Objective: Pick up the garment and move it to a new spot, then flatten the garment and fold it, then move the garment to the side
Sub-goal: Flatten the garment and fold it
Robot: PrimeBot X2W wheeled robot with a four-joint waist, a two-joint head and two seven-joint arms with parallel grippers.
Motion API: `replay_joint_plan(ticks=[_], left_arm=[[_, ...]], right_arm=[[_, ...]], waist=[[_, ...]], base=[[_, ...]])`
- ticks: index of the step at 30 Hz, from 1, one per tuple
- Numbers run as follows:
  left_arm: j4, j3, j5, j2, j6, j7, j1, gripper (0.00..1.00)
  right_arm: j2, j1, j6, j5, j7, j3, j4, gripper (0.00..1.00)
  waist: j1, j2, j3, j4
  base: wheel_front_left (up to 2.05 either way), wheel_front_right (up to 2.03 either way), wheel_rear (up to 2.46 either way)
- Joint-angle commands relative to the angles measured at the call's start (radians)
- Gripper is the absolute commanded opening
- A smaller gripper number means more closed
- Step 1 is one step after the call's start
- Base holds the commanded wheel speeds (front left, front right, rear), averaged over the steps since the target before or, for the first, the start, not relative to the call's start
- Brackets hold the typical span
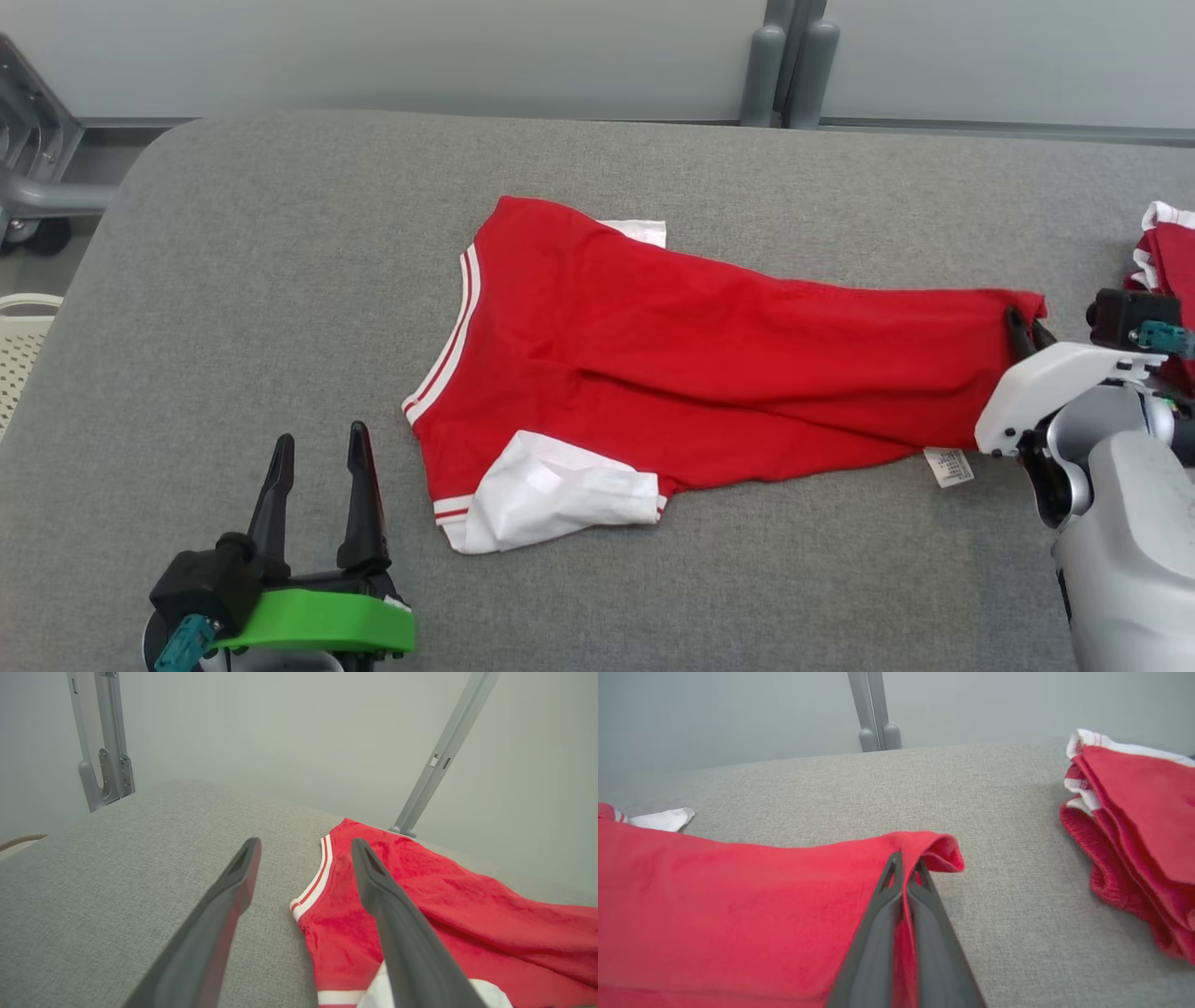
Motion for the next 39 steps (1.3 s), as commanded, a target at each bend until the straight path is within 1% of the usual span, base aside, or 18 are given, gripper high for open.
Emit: replay_joint_plan(ticks=[1,8,11,14,18,24,28,31,34,38,39], left_arm=[[-0.002,0.000,0.002,0.008,0.005,0.002,0.000,1.00],[-0.005,-0.005,-0.004,0.008,0.005,0.002,-0.011,1.00],[-0.007,-0.008,-0.003,0.007,0.001,0.002,-0.023,1.00],[-0.007,-0.014,-0.003,0.004,-0.003,0.002,-0.035,1.00],[-0.009,-0.024,0.002,-0.002,-0.009,0.001,-0.059,1.00],[-0.005,-0.037,0.003,-0.013,-0.014,0.000,-0.093,1.00],[-0.006,-0.040,0.002,-0.021,-0.021,0.000,-0.108,1.00],[-0.007,-0.044,0.003,-0.027,-0.025,0.000,-0.118,1.00],[-0.010,-0.044,0.005,-0.029,-0.028,0.000,-0.125,1.00],[-0.009,-0.048,0.011,-0.032,-0.031,-0.001,-0.136,1.00],[-0.010,-0.049,0.013,-0.034,-0.032,-0.001,-0.139,1.00]], right_arm=[[-0.007,-0.018,-0.001,0.008,-0.012,0.016,-0.019,0.00],[-0.023,-0.079,-0.001,0.021,-0.035,0.107,-0.128,0.00],[-0.044,-0.129,-0.001,0.008,-0.019,0.150,-0.150,0.00],[-0.066,-0.196,-0.001,0.001,-0.008,0.202,-0.142,0.00],[-0.113,-0.303,-0.001,-0.018,-0.010,0.246,-0.085,0.00],[-0.168,-0.473,-0.001,-0.076,-0.047,0.248,0.026,0.00],[-0.179,-0.557,-0.001,-0.117,-0.051,0.239,0.105,0.00],[-0.188,-0.604,-0.001,-0.156,-0.076,0.223,0.161,0.00],[-0.183,-0.628,-0.001,-0.189,-0.091,0.211,0.225,0.00],[-0.195,-0.651,-0.001,-0.236,-0.122,0.176,0.302,0.00],[-0.195,-0.653,-0.001,-0.262,-0.142,0.146,0.335,0.35]], waist=[[0.0000,0.0054,0.000,-0.005],[0.0000,0.0054,0.016,-0.016],[0.0000,0.0054,0.029,-0.012],[0.0000,0.0054,0.049,0.002],[0.0000,0.0054,0.079,0.034],[0.0000,0.0054,0.125,0.091],[0.0000,0.0054,0.153,0.122],[0.0000,0.0054,0.175,0.141],[0.0000,0.0054,0.193,0.153],[0.0000,0.0054,0.211,0.164],[0.0000,0.0054,0.217,0.166]], base=[[0.00,0.00,0.00],[0.00,0.00,0.00],[0.00,0.00,0.00],[0.00,0.00,0.00],[0.00,0.00,0.00],[0.00,0.00,0.00],[0.00,0.00,0.00],[0.00,0.00,0.00],[0.00,0.00,0.00],[0.00,0.00,0.00],[0.00,0.00,0.00]])
